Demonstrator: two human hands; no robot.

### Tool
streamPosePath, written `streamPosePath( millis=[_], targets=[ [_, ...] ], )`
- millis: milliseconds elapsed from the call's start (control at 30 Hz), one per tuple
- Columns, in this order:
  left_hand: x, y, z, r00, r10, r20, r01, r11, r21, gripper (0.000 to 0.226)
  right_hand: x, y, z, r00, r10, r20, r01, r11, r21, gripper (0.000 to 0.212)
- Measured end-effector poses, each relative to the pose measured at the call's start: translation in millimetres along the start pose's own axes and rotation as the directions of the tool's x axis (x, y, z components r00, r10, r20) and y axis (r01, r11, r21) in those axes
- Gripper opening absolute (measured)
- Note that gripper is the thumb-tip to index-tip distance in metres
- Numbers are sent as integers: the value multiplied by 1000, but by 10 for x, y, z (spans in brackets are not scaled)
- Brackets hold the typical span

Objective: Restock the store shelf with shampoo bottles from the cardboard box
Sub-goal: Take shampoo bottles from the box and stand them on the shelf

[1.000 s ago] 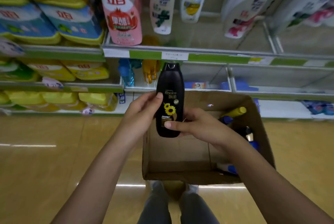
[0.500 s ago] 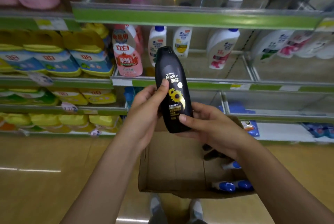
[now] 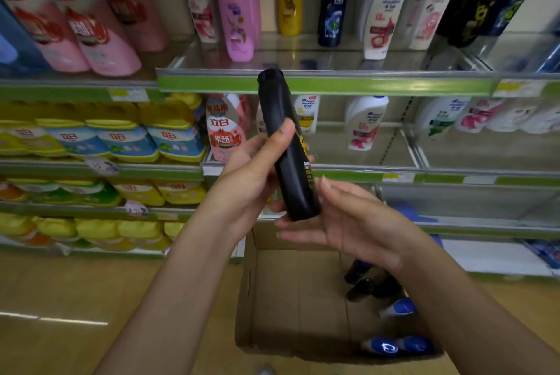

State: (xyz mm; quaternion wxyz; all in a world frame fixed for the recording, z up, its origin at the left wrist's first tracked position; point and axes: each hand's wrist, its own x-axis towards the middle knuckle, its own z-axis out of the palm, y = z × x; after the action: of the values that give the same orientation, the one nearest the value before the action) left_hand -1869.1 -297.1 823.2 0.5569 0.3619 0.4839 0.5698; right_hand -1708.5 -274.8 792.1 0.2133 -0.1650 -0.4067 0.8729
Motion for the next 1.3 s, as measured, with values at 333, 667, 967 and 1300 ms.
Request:
streamPosePath(
  millis=[333, 667, 967, 1300],
  targets=[
    [-96, 166, 61, 988, 105, -114, -71, 959, 274, 64, 33, 8, 103, 997, -43, 68, 31, 985, 169, 49],
    [-149, 315, -69, 974, 202, -103, -195, 978, 79, 41, 59, -64, 484, 900, -308, -310, 159, 892, -424, 57],
    [-16, 346, -344, 995, 90, 36, -74, 943, -325, 49, 157, -48, 634, 793, -544, -276, 188, 648, -738, 28],
    [165, 313, -234, 981, 75, 180, -33, 973, -227, 38, 150, 66, 558, 619, -740, -263, 109, 412, -905, 22]
  ],
)
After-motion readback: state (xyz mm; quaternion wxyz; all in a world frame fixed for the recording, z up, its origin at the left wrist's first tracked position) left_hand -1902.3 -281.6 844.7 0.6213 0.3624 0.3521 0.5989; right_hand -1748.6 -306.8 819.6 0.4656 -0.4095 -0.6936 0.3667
